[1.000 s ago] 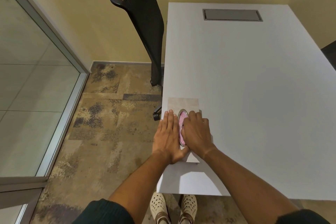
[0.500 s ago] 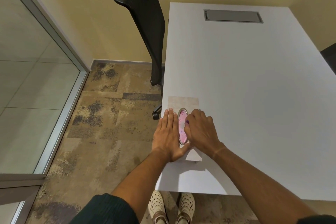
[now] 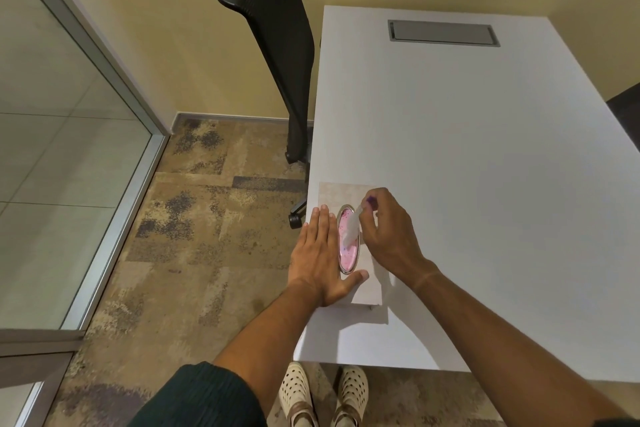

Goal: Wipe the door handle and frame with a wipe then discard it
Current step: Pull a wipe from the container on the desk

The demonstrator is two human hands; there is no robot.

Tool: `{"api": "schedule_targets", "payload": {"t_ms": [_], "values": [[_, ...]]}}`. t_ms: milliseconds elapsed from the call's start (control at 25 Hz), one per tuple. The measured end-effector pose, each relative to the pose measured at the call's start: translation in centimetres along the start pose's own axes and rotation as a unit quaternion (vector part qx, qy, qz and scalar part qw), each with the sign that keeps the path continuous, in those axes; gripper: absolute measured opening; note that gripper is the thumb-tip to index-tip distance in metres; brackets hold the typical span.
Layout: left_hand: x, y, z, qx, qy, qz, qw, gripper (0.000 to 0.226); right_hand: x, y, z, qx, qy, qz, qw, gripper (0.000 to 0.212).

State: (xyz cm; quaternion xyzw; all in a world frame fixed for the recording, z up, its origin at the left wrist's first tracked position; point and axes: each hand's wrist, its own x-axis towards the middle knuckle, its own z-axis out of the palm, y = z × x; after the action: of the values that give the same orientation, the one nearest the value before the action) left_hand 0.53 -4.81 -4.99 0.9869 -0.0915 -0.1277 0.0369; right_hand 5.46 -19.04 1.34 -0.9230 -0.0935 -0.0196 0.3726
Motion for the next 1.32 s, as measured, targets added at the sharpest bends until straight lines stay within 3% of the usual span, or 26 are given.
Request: {"api": "schedule_targets", "payload": {"t_ms": [160, 360, 560, 640, 880, 1040, 1240, 1320], "values": [[0.1, -0.1, 0.3, 0.001, 0.001, -0.003, 1.0, 0.115, 0.0, -0.7, -0.8, 0.085, 0.031, 0.014, 0.996, 0.017], [0.1, -0.1, 0.3, -0.004, 0.002, -0.006, 1.0, 0.118, 1.8, -2.4, -2.9, 0.22, 0.153, 0.041, 0.963, 0.011], [-0.1, 0.0, 0.2, -0.009, 0.005, -0.006, 1.0, 0.119, 3.1, -1.1, -3.9, 0.243, 0.135, 0.118, 0.953, 0.007], [0.0, 0.0, 0.1, -0.008, 0.005, -0.005, 1.0, 0.119, 2.7, 0.1, -3.3, 0.193, 0.112, 0.118, 0.968, 0.011], [0.0, 0.0, 0.1, 0.007, 0.002, -0.006, 1.0, 0.118, 0.7, 2.5, -1.5, -0.044, -0.001, -0.001, 0.999, 0.019], [-0.1, 0.0, 0.0, 0.004, -0.001, -0.007, 1.0, 0.117, -0.9, 3.0, -0.2, -0.139, -0.082, -0.052, 0.985, 0.024], [-0.9, 0.1, -0.4, 0.013, 0.001, -0.009, 1.0, 0.112, -2.0, 3.2, 0.6, -0.256, -0.182, -0.069, 0.947, 0.053], [-1.2, 0.1, -0.7, 0.017, 0.003, -0.013, 1.0, 0.113, -2.3, 3.2, 0.8, -0.285, -0.189, -0.084, 0.936, 0.047]]}}
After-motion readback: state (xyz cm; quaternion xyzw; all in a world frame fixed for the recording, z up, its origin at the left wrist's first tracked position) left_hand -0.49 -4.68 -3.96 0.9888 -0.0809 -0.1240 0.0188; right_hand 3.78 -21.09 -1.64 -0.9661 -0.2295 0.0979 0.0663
